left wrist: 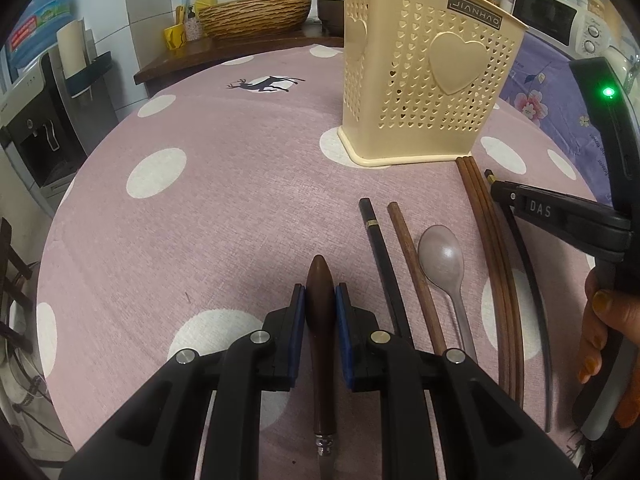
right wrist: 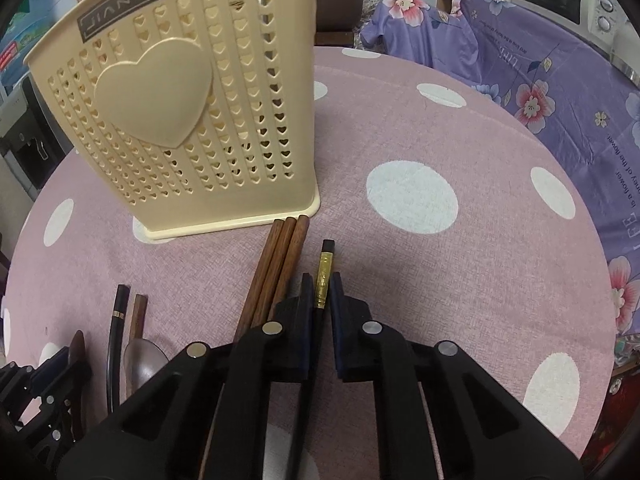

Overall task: Organize utensils
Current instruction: 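Grasp the wooden-handled spoon with the left tool while the right tool grasps a black chopstick, then lower the wooden-handled spoon and black chopstick into the caddy with both tools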

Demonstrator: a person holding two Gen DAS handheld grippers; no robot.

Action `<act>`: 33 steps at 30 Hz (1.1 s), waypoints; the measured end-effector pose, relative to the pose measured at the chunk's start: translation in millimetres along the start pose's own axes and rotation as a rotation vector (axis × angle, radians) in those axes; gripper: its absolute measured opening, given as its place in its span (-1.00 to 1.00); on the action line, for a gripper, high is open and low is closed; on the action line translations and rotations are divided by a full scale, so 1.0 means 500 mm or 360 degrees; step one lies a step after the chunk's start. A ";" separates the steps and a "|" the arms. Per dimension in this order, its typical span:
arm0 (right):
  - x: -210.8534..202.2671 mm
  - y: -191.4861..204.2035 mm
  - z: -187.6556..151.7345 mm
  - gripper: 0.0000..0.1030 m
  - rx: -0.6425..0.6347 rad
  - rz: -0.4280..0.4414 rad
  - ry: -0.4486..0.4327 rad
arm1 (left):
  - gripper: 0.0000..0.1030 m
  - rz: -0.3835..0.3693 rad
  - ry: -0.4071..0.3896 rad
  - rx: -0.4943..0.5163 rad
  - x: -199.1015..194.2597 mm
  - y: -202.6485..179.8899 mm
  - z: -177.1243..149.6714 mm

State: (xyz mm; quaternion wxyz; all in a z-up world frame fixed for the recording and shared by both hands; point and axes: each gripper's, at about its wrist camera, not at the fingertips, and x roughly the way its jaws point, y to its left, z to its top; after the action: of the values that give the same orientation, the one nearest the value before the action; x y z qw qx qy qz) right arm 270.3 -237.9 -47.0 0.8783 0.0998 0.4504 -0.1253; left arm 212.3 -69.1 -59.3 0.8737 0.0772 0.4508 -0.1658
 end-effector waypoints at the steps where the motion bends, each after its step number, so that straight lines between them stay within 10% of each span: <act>1: 0.001 -0.007 0.002 -0.84 0.0021 0.0026 0.0005 | -0.69 0.0003 -0.0001 -0.0003 0.000 0.001 0.001; 8: -0.022 -0.055 0.011 -0.85 0.0150 0.0288 -0.0019 | -0.69 0.0010 -0.0124 -0.0023 -0.039 0.013 0.015; 20: -0.267 -0.137 0.041 -0.85 0.0089 0.0592 -0.0502 | -0.69 0.0018 -0.0543 -0.0117 -0.211 0.065 0.065; 33: -0.336 -0.150 0.039 -0.85 0.0022 0.0703 -0.0592 | -0.69 0.0008 -0.0605 -0.0136 -0.239 0.068 0.087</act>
State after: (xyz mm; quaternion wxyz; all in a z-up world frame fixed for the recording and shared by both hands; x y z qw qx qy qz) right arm 167.4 -292.8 96.4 0.9511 0.1769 0.2482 0.0497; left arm 193.3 -23.3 62.8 0.9460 0.0086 0.2840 -0.1559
